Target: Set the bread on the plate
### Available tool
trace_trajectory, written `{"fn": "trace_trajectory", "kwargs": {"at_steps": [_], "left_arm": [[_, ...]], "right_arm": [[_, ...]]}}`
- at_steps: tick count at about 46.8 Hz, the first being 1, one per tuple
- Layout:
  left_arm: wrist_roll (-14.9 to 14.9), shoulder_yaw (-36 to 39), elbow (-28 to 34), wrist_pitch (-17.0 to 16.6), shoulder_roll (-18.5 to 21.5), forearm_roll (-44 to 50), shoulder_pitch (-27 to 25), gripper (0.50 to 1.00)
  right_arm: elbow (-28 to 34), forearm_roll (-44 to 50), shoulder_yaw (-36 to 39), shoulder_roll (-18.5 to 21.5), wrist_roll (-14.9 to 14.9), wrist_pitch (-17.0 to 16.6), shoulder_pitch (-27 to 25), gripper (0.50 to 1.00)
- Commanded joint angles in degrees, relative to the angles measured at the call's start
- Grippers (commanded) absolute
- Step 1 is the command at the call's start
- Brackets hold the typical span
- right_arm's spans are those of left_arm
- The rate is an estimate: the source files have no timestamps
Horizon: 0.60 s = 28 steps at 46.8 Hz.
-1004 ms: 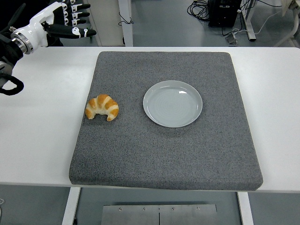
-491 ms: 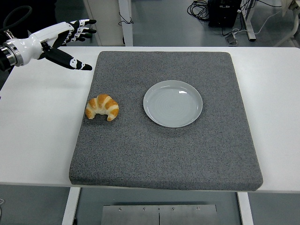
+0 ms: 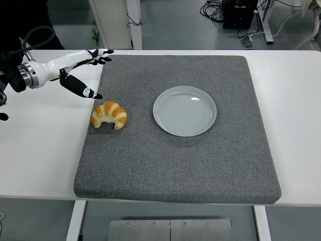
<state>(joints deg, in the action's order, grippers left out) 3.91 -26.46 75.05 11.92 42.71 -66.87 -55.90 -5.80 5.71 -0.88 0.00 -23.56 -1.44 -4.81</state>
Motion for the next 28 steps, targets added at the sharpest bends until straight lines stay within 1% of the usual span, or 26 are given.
{"fn": "trace_trajectory", "kwargs": {"at_steps": [1,4,7,11,20,24,28], "left_arm": [[-0.92,0.1,0.36,-0.14,-0.7,-1.16,0.53,0.936],[-2.15,0.1,1.06,-0.14,-0.87,-1.77,0.97,0.936],[-2.59,0.1,2.46,-0.14,-0.79,-2.83,1.15,0.936],[-2.6,0.1,4.13,-0.31,-0.26,-4.49,2.11,0.936],[-1.98,0.1,4.22,-1.37,0.36,-8.45,4.04,0.934],[-1.72,0.1,4.22,-3.03,0.36,-11.26,4.84,0.936],[-1.45,0.1,4.22,-6.72,0.01,-14.77,6.24,0.936]], "right_arm": [[0.0,0.0,0.0,0.0,0.01,-0.06,-0.03,1.0],[0.0,0.0,0.0,0.0,0.01,0.03,-0.03,1.0],[0.0,0.0,0.0,0.0,0.01,-0.06,0.06,1.0],[0.0,0.0,0.0,0.0,0.01,-0.06,-0.03,1.0],[0.0,0.0,0.0,0.0,0.01,-0.06,-0.03,1.0],[0.0,0.0,0.0,0.0,0.01,0.03,-0.03,1.0],[0.0,0.0,0.0,0.0,0.01,-0.06,-0.03,1.0]]}}
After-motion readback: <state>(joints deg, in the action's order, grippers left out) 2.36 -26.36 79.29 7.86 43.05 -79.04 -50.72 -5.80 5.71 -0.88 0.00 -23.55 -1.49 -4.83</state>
